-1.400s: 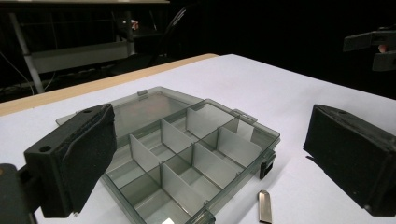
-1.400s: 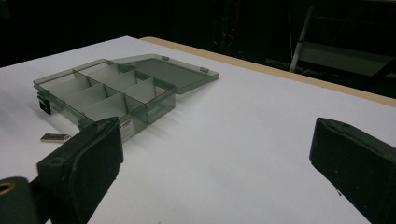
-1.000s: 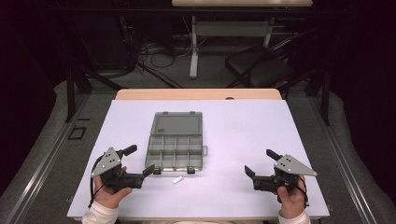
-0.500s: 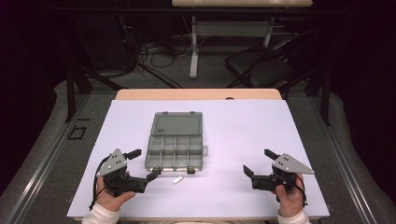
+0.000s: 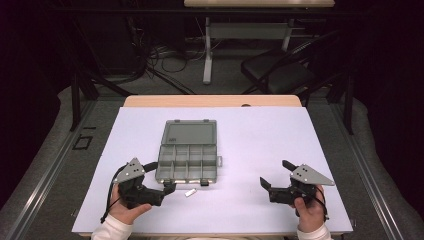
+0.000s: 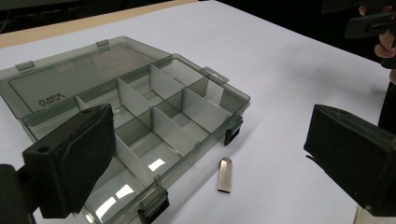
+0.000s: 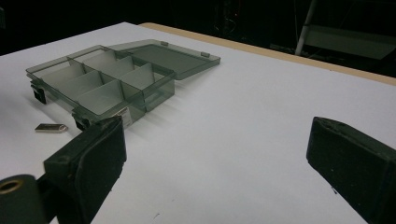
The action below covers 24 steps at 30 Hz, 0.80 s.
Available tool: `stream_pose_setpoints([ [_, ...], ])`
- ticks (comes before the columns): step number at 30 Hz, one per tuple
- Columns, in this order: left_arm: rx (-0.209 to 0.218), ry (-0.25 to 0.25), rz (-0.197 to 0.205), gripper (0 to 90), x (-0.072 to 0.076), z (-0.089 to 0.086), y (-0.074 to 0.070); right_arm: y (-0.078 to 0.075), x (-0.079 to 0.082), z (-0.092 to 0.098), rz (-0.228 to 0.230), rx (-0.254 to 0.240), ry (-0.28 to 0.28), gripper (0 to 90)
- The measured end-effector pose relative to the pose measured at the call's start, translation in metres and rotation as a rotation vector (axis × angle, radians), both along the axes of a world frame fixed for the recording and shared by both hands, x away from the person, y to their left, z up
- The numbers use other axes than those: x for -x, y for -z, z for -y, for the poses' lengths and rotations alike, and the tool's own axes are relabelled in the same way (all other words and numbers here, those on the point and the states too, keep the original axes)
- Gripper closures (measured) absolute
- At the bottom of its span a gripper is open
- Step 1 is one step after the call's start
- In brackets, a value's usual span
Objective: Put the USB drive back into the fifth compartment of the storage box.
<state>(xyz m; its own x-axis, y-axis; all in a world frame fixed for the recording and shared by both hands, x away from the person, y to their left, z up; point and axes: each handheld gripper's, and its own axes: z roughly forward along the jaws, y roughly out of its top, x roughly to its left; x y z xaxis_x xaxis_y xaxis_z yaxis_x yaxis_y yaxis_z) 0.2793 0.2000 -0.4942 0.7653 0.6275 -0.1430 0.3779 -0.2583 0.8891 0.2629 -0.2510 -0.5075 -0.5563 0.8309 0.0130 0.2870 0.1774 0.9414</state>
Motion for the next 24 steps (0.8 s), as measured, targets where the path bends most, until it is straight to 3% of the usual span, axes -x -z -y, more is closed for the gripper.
stream_pose_setpoints([
  [11, -0.023, 0.014, -0.022, 15.1, -0.004, 0.014, -0.008, 0.0, 0.0, 0.0, 0.0, 0.003, 0.0, 5.7],
  [19, -0.075, 0.026, -0.047, 22.5, -0.01, 0.027, -0.014, 0.0, 0.0, 0.0, 0.001, 0.005, 0.0, 6.4],
  [24, -0.084, 0.036, -0.05, 26.6, -0.012, 0.032, -0.016, 0.0, 0.0, 0.0, 0.003, 0.01, 0.0, 6.6],
])
